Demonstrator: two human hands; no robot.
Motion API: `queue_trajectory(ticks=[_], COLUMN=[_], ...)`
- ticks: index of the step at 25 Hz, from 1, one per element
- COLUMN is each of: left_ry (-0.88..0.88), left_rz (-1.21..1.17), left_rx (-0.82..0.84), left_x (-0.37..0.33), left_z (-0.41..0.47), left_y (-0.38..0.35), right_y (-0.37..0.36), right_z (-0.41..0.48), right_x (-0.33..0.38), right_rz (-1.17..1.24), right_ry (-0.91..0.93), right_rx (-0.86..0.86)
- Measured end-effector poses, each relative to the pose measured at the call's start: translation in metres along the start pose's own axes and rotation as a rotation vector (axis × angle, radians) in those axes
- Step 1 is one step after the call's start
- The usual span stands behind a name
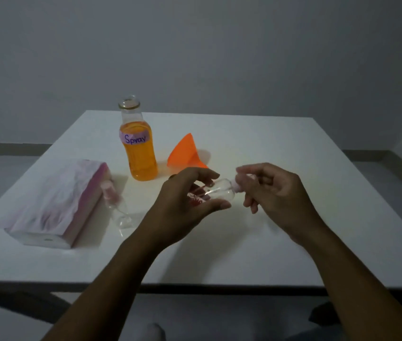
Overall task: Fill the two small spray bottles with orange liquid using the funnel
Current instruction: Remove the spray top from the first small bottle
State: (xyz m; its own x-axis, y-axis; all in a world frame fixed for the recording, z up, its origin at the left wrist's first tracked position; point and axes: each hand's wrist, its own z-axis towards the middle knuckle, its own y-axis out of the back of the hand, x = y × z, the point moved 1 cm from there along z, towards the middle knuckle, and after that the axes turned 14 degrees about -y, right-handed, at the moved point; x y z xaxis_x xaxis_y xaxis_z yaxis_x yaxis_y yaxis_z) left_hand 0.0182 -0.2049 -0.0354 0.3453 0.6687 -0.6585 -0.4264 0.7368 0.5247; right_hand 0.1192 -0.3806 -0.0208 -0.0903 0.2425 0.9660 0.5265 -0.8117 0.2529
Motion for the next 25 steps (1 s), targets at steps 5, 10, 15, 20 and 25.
queue_trajectory(ticks=[5,10,15,20,25], left_ry=[-0.072,-0.044,-0.057,-0.084,-0.113], left_rz=[0.044,-0.008,0.004,0.063,0.169], left_rx=[0.118,0.187,0.229,0.243,0.251], left_x=[0.011,0.018,0.017,0.009,0.014], left_z=[0.007,0.018,0.018,0.015,0.012], left_y=[-0.014,-0.025,-0.03,-0.034,-0.029], right_y=[0.016,0.029,0.045,0.04,0.039], right_z=[0.011,0.018,0.011,0.011,0.006], right_x=[-0.016,-0.028,-0.031,-0.035,-0.034], right_rz=[-0.07,-0.177,-0.195,-0.221,-0.202], right_ry=[0.008,0.084,0.046,-0.076,-0.043], right_rx=[0.039,0.043,0.188,0.032,0.152])
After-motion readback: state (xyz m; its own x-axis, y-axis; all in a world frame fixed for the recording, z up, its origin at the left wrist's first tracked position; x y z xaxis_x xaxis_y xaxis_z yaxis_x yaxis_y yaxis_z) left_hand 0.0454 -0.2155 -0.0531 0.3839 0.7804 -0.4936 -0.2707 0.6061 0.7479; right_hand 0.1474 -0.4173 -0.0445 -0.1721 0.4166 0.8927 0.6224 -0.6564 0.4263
